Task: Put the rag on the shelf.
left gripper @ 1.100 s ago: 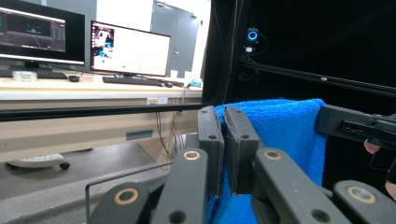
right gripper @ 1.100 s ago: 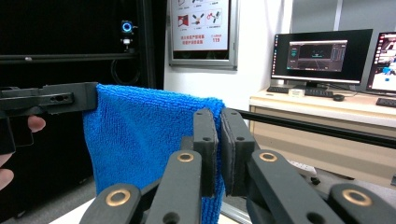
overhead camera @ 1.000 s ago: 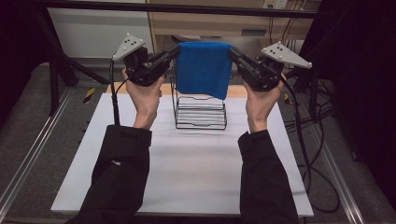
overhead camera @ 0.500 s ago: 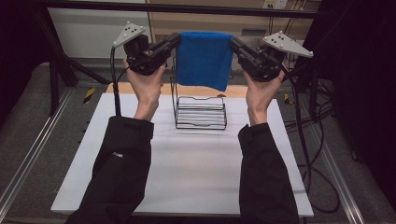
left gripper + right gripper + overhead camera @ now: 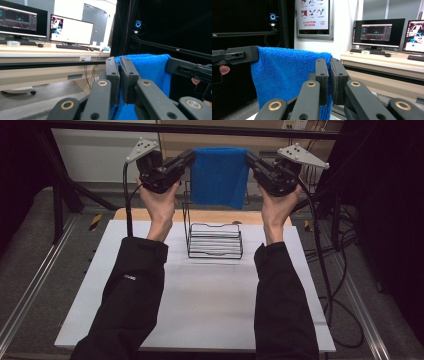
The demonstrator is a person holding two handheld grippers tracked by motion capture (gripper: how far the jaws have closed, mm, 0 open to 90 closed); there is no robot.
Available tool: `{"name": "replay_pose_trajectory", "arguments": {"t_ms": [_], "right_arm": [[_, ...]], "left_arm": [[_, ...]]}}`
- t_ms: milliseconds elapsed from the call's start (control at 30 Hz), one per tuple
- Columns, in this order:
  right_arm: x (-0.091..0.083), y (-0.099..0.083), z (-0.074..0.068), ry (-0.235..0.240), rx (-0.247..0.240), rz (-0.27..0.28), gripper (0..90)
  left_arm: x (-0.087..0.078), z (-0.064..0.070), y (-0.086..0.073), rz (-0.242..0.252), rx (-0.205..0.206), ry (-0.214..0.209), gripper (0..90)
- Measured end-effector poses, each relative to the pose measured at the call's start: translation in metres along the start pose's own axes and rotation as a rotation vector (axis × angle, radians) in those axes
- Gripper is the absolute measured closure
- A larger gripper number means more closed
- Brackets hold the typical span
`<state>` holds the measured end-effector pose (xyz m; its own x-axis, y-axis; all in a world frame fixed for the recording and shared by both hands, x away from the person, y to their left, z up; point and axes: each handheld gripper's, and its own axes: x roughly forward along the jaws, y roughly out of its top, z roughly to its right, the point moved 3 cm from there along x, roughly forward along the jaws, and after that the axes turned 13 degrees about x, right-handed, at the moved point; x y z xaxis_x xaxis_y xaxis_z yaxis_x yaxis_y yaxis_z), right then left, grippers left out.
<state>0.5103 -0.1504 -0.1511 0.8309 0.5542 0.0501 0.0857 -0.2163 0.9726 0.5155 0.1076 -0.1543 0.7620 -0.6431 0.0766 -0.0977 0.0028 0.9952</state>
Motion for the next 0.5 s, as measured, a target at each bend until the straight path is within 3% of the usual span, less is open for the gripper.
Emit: {"name": "replay_pose_trajectory", "arguments": {"t_ms": [500], "right_arm": [[0.023, -0.005, 0.015, -0.010, -0.024, -0.031, 85.9]], "left_arm": [[0.016, -0.015, -0.015, -0.027, 0.006, 0.012, 85.3]]}}
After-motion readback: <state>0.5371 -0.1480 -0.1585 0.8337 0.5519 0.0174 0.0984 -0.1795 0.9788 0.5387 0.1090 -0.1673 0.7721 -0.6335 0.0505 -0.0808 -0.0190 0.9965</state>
